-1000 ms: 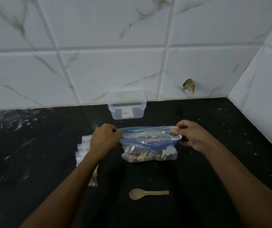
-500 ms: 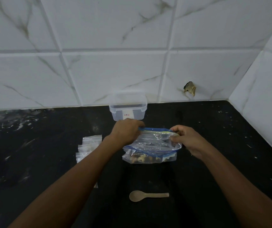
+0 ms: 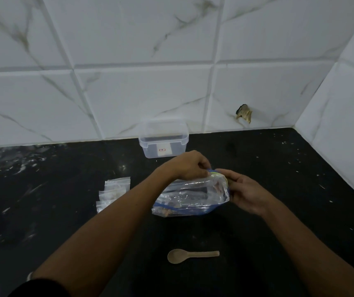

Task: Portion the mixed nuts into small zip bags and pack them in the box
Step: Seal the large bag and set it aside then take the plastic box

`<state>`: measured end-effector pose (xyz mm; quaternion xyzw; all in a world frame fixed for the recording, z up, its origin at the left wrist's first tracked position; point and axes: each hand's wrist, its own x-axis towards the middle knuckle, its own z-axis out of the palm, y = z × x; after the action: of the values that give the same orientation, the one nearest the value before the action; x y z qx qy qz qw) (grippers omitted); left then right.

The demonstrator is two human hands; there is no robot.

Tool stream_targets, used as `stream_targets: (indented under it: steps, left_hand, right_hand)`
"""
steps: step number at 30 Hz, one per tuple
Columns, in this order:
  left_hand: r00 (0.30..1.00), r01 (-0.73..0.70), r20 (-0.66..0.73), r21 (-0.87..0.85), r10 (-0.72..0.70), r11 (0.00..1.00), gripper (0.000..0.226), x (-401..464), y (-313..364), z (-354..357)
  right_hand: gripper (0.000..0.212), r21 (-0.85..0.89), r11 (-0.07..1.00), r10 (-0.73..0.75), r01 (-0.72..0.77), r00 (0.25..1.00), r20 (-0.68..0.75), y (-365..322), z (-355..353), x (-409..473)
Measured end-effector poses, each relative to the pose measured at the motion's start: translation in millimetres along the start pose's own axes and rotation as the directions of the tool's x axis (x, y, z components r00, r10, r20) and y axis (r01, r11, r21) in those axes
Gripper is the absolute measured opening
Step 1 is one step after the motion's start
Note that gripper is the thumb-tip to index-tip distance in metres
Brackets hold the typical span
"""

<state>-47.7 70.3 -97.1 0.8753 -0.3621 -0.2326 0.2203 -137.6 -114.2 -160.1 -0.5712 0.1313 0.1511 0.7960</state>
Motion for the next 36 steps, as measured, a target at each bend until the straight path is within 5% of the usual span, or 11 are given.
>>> stream_targets:
  steps: [4,8,13,17,23,27,29,31,34,36]
  left_hand:
    - [0.998,-0.041,-0.049,0.024,0.042,0.999,0.017,8.5,4.9,2.5]
    - [0.976,-0.18,-0.143,-0.094,0.165,0.979,0.01,4.4,5.3,-0.4]
    - [0.938,-0.266,-0.283,-0.214,0.2,0.94,0.019,-8.2,6.5,-17.0]
    - [0.983,-0.154,-0.104,-0.004,0.152,0.988,0.038,-10.2,17.1,-17.6]
    - [0.997,-0.074,0.016,0.388,0.074,0.919,0.029,3.0,37.7,-5.1]
    - [0.966,-0.216,-0.024,0.479,0.259,0.851,0.017,1.0,45.2,-5.5]
    - [0.903,-0.334,-0.106,0.439,0.417,0.834,0.016,-2.4,44.5,-8.0]
    - [0.853,-0.389,-0.189,0.389,0.486,0.835,0.014,-4.3,40.9,-8.7]
    - [0.882,-0.326,-0.259,0.267,0.394,0.907,0.013,-7.3,30.0,-8.4]
    - [0.887,-0.286,-0.312,0.208,0.34,0.935,0.013,-9.1,24.3,-8.4]
  right_hand:
    - [0.038,-0.156,0.987,-0.029,0.037,0.998,0.055,10.6,-4.7,5.3]
    - [0.014,-0.359,0.931,-0.098,0.066,0.993,-0.073,19.4,-8.9,5.9]
    - [0.015,-0.502,0.863,-0.166,0.057,0.97,-0.175,16.6,-5.9,10.7]
    - [0.013,-0.557,0.829,-0.169,0.042,0.969,-0.179,13.6,1.4,13.8]
    - [0.021,-0.647,0.758,-0.197,0.079,0.974,-0.112,5.5,11.5,9.3]
    - [0.011,-0.682,0.731,-0.136,0.001,0.98,-0.143,3.0,9.8,7.0]
    - [0.002,-0.718,0.695,-0.11,-0.039,0.981,-0.159,-0.4,7.6,5.6]
    - [0.018,-0.644,0.759,-0.053,-0.097,0.976,-0.209,-4.4,8.1,3.0]
    - [0.022,-0.587,0.803,-0.034,-0.106,0.975,-0.221,-7.7,14.2,0.5]
    - [0.021,-0.624,0.781,-0.159,-0.027,0.957,-0.242,-13.4,19.4,-3.9]
